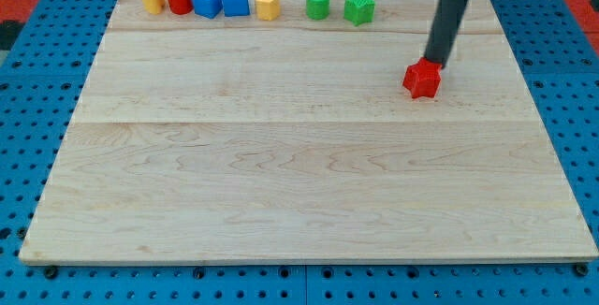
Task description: Place the green star above the red star
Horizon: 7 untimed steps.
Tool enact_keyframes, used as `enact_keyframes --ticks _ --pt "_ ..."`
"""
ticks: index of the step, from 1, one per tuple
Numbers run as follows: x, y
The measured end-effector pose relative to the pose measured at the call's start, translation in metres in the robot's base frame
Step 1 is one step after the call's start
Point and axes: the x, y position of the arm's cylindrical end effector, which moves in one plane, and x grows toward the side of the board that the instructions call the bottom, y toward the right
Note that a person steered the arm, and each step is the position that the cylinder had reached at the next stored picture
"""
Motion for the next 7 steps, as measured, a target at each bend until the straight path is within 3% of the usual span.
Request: enact_keyframes --ticks 3,4,6,7 --pt "-0.082 0.005" --pt "-0.124 0.03" --pt "-0.162 -0.022" --pt "-0.161 -0.064"
